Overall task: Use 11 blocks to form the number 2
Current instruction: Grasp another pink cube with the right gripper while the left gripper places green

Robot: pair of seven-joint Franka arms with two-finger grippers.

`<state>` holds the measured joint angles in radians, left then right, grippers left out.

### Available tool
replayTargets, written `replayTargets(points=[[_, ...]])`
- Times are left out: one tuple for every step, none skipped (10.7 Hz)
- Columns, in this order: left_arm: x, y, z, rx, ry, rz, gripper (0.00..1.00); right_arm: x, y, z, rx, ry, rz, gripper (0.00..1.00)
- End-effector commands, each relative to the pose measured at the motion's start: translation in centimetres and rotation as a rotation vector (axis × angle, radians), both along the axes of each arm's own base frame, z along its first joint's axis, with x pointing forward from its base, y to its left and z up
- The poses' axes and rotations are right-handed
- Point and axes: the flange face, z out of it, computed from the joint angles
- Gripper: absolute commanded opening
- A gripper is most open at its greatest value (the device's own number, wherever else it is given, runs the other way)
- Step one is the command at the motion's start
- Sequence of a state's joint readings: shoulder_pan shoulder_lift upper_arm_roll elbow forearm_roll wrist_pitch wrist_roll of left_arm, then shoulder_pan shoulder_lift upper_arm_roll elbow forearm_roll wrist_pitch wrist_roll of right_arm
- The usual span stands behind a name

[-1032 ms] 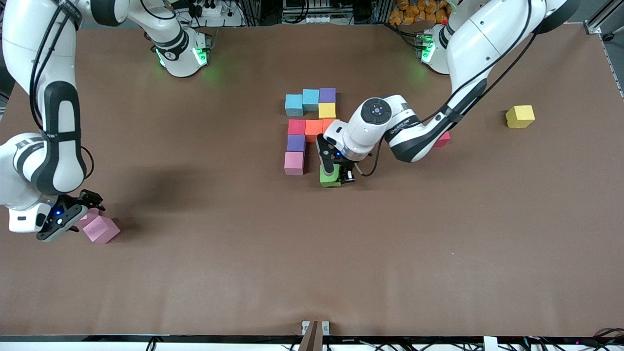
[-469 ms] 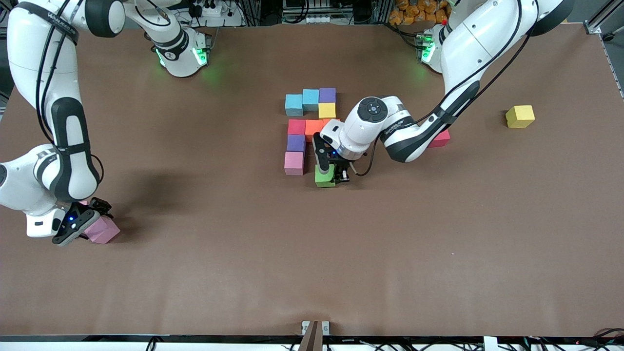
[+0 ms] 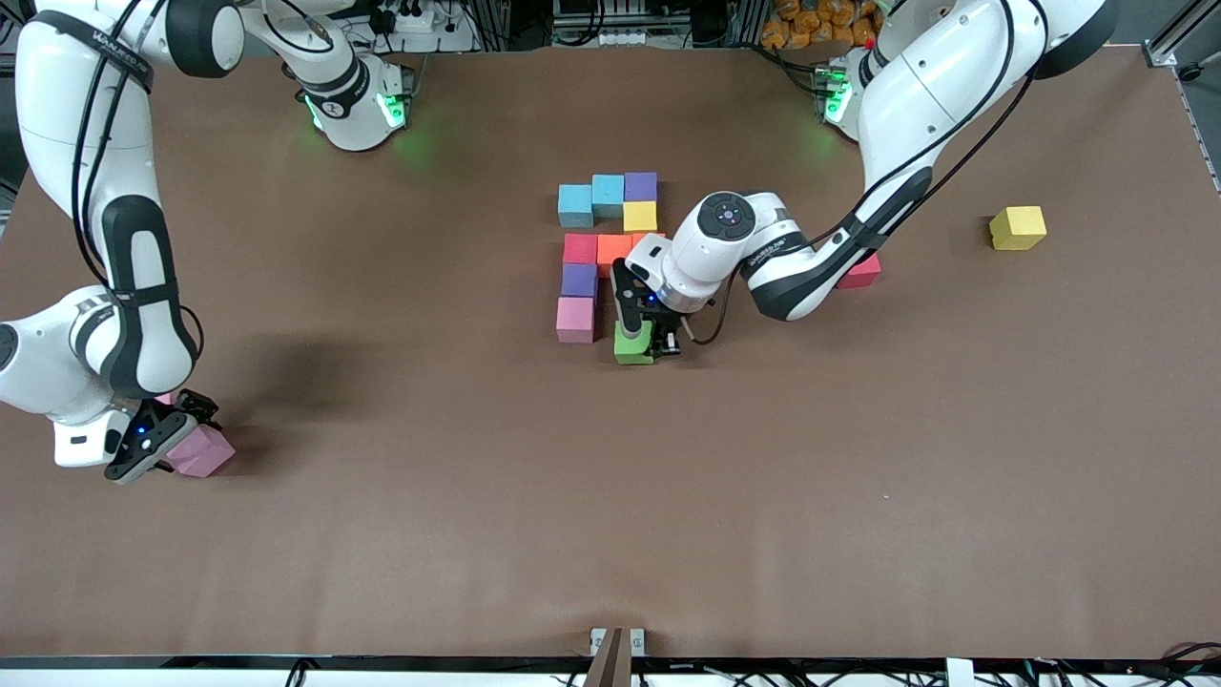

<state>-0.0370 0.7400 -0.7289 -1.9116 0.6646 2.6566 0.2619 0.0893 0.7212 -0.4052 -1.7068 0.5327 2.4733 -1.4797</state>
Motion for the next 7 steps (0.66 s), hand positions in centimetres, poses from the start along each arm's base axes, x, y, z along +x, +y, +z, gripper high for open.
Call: replayTargets(points=[[-0.8, -0.3, -0.2, -0.031, -0.016, 0.008, 0.27, 0.5, -0.5, -0.5, 0.002, -0.017, 0.030, 0.95], [-0.9, -0.3, -0.3, -0.037, -0.016, 0.008, 0.26, 0.5, -0.3, -0.6, 0.013, -0.017, 0.023, 0.66], [-1.1, -0.5, -0.3, -0.037, -0.016, 0.003, 0.26, 0.5, -0.2, -0.7, 0.021, -0.012, 0.015, 0.51], [-1.5, -1.0, -0.2, -0.039, -0.016, -0.001, 0.26, 0.4, -0.2, -0.8, 0.039, -0.013, -0.002, 0.45], [-1.6, -1.1, -0.2, -0.041, -0.010, 0.016, 0.26, 0.2, 0.1, -1.0, 0.074, -0.001, -0.020, 0.37], [-2.1, -1.6, -0.2, -0.041, -0.009, 0.009, 0.26, 0.2, 1.4, -0.9, 0.119, 0.033, -0.046, 0.30], [-2.2, -1.7, -0.3, -0.041, -0.007, 0.007, 0.26, 0.8, 3.4, 0.1, 0.159, 0.076, -0.107, 0.30]])
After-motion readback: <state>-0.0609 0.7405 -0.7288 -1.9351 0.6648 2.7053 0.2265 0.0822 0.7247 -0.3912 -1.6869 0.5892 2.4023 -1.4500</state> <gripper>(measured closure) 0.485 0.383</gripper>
